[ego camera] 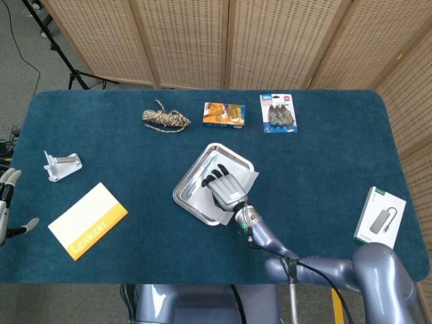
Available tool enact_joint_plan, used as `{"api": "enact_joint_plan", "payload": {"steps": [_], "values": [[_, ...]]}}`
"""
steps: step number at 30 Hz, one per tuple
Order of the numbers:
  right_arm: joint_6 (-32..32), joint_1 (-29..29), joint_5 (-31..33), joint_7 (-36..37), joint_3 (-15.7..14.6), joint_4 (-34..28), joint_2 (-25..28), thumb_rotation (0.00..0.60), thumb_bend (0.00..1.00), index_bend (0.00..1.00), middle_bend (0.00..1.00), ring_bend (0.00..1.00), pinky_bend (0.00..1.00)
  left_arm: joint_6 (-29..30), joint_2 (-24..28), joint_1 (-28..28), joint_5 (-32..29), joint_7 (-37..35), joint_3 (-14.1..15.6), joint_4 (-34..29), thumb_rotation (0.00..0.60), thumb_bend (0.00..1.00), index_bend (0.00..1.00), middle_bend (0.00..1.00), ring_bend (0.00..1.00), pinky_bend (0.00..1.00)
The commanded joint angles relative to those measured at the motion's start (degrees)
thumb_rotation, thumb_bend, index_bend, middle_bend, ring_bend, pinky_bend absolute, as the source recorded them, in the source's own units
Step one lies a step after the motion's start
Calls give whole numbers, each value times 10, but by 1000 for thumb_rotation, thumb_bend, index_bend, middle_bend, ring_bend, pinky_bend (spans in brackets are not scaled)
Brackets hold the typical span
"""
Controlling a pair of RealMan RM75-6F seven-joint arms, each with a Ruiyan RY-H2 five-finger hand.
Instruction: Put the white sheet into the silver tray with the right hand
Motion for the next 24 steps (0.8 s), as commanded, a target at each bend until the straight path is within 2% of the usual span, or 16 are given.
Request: {"api": "enact_joint_plan", "payload": {"steps": [1, 4, 11, 24], "values": [[7, -11, -2, -11, -17, -17, 9, 600, 1000, 289, 271, 152, 0, 1, 0, 0, 0, 0, 0, -1, 600, 0, 0, 0, 0, 0], [9, -20, -8, -12, -30, -20, 9, 600, 1000, 289, 268, 152, 0, 0, 0, 0, 1, 1, 1, -1, 600, 0, 0, 0, 0, 0], [4, -24, -15, -10, -35, -3, -6, 600, 1000, 289, 268, 152, 0, 0, 0, 0, 2, 1, 1, -1, 600, 0, 0, 0, 0, 0], [-4, -20, -2, -15, -22, 38, -39, 600, 1000, 289, 268, 152, 0, 1, 4, 1, 0, -8, -1, -1, 600, 0, 0, 0, 0, 0]]}}
